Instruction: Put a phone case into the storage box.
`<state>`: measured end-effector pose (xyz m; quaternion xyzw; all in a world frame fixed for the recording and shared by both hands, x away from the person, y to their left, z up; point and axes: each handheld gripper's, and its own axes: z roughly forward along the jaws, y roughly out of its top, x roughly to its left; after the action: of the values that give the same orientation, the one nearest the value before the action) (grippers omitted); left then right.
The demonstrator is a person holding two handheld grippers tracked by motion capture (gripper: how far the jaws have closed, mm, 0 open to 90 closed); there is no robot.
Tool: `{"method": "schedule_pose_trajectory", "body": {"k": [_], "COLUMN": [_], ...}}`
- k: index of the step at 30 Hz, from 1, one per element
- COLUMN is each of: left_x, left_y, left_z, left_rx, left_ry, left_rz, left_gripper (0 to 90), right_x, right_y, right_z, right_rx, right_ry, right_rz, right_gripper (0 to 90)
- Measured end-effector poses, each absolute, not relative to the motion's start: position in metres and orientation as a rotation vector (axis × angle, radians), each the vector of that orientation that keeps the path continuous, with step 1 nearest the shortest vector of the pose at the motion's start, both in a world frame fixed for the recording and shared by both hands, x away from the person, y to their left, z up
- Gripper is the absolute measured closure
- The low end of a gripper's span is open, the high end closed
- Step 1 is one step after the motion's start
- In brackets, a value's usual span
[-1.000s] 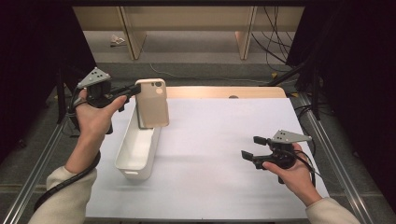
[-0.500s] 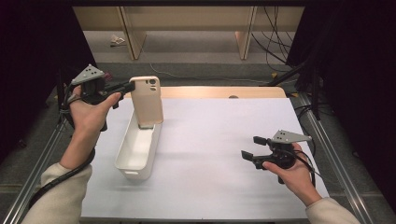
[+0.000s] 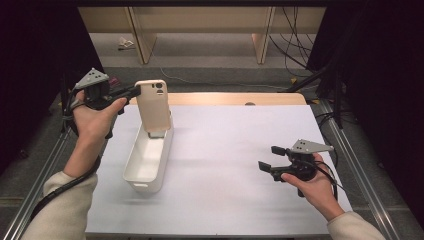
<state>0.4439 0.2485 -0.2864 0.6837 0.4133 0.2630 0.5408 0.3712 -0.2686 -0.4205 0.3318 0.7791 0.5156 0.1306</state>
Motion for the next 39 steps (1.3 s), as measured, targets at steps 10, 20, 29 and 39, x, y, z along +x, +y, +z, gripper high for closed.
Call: {"method": "schedule_pose_trajectory", "body": {"k": [10,20,29,39], "left_x": [0.448,0.455,0.461,0.465], "left_y": [0.249,0.251,0.253,0.255], "left_z": [-0.285,-0.290,-0.296,-0.303], "left_rx": [1.640,1.649,1.662,1.665], "left_ry": [0.976,0.984,0.995,1.011], "left_rz": [0.659,0.680,0.697,0.700], "left_gripper": [81.8,81.8,81.8,81.7], "right_x": [0.371,0.371,0.371,0.371], "right_y": [-0.269,-0.269,-0.269,-0.269], "right_z": [-0.420,-0.421,-0.421,-0.421], "right_rx": [0.963,0.963,0.962,0.962], "right_ry": [2.263,2.263,2.264,2.265], "right_rz": [1.497,1.496,1.497,1.497], "right_gripper": [20.0,20.0,20.0,20.0]}}
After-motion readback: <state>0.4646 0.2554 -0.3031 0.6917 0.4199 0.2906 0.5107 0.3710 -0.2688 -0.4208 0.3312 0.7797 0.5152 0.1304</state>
